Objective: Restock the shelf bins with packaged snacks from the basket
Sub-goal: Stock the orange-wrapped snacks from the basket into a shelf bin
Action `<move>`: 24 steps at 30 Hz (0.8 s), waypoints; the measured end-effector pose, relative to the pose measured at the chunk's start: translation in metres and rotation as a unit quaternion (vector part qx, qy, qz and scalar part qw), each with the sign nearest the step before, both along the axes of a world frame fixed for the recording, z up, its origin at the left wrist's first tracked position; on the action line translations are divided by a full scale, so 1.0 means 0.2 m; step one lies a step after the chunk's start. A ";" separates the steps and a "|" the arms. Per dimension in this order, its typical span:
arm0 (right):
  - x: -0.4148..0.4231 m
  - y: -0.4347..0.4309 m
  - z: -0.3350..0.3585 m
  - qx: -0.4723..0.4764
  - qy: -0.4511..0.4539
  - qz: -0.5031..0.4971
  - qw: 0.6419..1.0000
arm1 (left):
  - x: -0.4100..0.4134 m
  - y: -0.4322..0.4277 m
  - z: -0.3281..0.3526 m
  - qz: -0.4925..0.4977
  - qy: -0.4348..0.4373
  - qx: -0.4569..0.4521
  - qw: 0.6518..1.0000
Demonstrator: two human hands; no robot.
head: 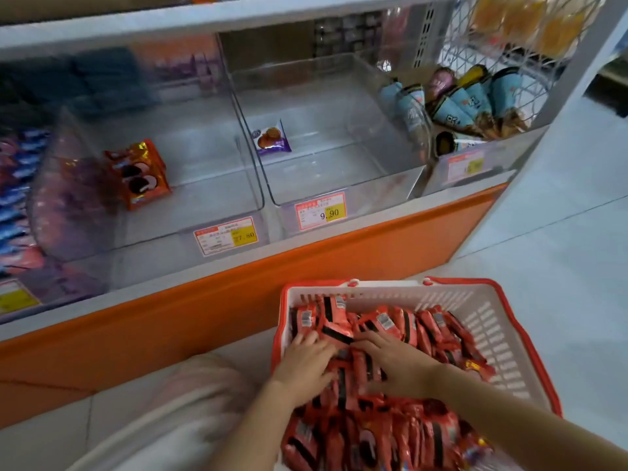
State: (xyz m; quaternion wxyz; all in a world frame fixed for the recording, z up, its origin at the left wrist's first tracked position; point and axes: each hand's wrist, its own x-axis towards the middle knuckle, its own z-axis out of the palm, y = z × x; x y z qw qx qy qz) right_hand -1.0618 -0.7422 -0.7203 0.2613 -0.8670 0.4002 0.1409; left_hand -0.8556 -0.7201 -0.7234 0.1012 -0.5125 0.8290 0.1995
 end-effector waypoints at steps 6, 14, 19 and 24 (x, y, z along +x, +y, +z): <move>-0.05 0.04 -0.01 0.006 -0.026 -0.057 0.998 | -0.06 0.06 -0.02 0.027 0.001 0.037 0.999; -0.04 0.04 0.10 -0.046 -0.063 -0.162 0.984 | -0.04 0.08 0.01 0.172 0.195 0.116 0.959; 0.06 -0.05 0.18 -0.077 -0.133 -0.241 0.958 | 0.08 0.04 0.09 0.307 0.246 0.005 0.919; 0.14 -0.04 0.14 -0.177 -0.027 -0.170 0.969 | 0.10 0.09 0.08 0.265 0.210 -0.092 0.937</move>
